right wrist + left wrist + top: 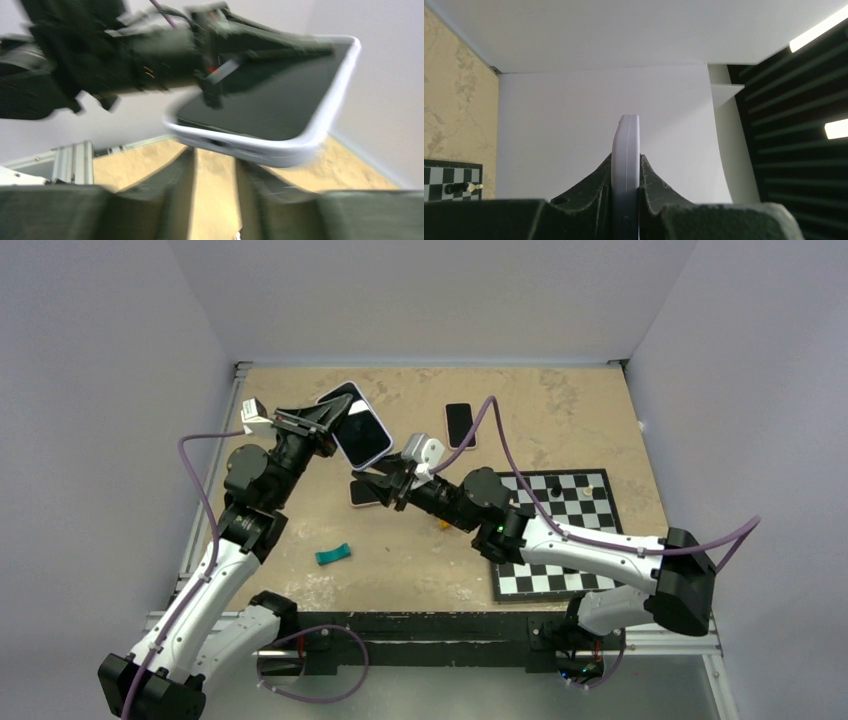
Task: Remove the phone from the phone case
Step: Remove the phone case from the phone.
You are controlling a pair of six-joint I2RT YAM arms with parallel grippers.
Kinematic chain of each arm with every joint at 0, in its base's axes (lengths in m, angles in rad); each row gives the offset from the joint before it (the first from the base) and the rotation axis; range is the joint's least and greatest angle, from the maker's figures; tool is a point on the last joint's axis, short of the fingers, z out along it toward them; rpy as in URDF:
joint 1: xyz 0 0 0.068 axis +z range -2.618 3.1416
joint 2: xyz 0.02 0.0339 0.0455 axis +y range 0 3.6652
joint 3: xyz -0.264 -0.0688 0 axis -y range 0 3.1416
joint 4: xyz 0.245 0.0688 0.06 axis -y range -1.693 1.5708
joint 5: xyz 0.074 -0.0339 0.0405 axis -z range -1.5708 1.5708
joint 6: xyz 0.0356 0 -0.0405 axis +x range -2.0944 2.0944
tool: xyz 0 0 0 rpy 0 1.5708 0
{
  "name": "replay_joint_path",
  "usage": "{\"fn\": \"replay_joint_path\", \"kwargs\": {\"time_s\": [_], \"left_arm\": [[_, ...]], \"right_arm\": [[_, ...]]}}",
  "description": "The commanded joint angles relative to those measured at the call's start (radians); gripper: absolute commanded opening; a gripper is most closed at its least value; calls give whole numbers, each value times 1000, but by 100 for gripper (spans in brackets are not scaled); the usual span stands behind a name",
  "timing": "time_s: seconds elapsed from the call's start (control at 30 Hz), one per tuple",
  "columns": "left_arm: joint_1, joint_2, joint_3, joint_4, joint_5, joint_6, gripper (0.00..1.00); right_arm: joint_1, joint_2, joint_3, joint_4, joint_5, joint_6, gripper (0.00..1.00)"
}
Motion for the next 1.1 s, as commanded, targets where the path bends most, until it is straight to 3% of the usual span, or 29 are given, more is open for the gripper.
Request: {"fn": "replay_joint_path", "kwargs": {"time_s": [0.0,0.13,0.23,0.4,0.6,1.07], "left_arm": [[-9,-34,73,233,170,194,0],[-1,1,104,242,261,329,0],[0,31,132,246,319,387,0],[0,65,172,233,383,423,0],[0,100,221,231,432,428,0],[0,142,232,264,471,392,0]], "right_arm": [[-109,-75,-77,-184,-128,195,59],[-196,-114,-82,-311,-455,378,65],[-234,-158,-72,-367,-569,451,67],[-247,-244,-59,-308,-669,515,72],[-311,-225,3,-263,-757,603,72],[-337,-114,120,-193,-823,652,54]]}}
